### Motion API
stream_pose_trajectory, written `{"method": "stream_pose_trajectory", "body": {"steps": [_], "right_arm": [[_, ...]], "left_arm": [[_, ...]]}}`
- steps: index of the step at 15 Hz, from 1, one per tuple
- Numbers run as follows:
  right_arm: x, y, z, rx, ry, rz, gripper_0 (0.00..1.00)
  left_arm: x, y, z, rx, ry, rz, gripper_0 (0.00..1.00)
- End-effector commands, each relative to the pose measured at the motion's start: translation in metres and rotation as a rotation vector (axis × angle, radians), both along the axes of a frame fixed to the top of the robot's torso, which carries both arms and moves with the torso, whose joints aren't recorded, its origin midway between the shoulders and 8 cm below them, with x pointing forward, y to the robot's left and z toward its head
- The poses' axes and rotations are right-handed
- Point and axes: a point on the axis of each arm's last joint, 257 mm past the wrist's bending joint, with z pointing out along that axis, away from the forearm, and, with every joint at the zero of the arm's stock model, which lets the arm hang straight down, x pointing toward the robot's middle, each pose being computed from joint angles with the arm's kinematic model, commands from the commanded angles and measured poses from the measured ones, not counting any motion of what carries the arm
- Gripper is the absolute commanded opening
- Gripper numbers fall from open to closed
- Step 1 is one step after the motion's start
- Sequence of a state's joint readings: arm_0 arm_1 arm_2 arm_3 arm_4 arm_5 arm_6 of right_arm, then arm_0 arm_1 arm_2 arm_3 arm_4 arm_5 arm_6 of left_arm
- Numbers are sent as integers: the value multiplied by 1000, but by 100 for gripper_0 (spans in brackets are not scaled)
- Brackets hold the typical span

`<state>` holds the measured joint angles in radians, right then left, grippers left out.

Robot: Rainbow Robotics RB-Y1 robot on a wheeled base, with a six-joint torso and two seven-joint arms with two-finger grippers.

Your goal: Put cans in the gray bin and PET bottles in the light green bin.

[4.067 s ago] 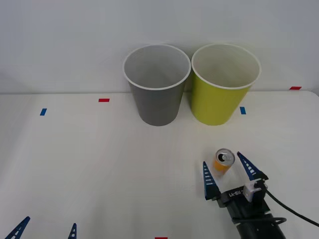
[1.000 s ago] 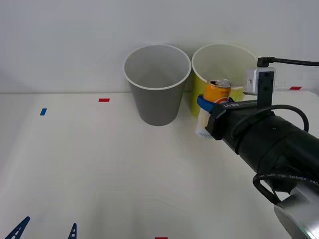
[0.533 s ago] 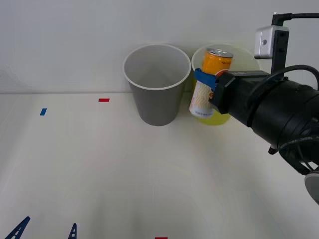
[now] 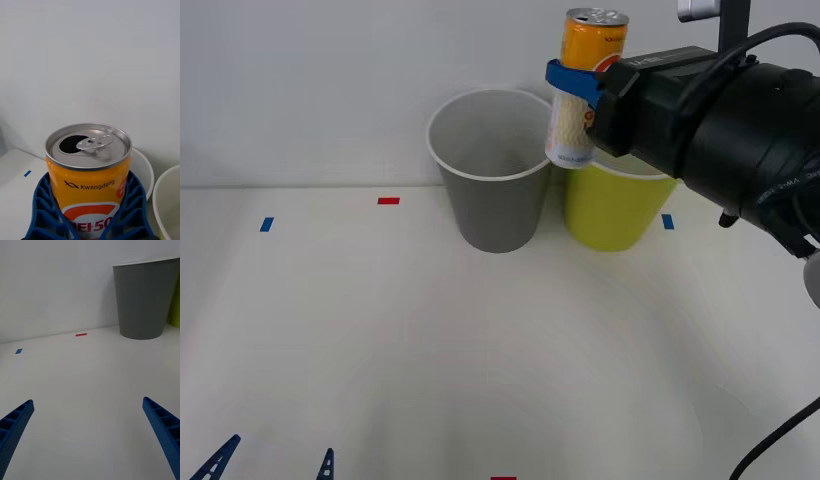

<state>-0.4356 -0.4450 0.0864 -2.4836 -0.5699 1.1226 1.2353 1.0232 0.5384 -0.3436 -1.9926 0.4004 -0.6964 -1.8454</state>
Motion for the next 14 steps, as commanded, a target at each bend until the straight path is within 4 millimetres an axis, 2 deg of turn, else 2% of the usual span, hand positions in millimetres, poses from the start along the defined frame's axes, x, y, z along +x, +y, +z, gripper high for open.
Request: {"method": "stream_pose_trajectory", "body": {"steps": [1, 7, 10, 14], "right_arm": [[32, 5, 7, -47, -62, 8, 0], [86, 29, 11, -50, -152, -8, 0], [114, 50, 9, -41, -165, -17, 0], [133, 73, 0, -35, -158, -14, 0]], "left_arm": [[0, 0, 0, 0, 0, 0, 100], [0, 0, 0, 0, 0, 0, 100], [0, 0, 0, 0, 0, 0, 100], [0, 0, 0, 0, 0, 0, 100]]}}
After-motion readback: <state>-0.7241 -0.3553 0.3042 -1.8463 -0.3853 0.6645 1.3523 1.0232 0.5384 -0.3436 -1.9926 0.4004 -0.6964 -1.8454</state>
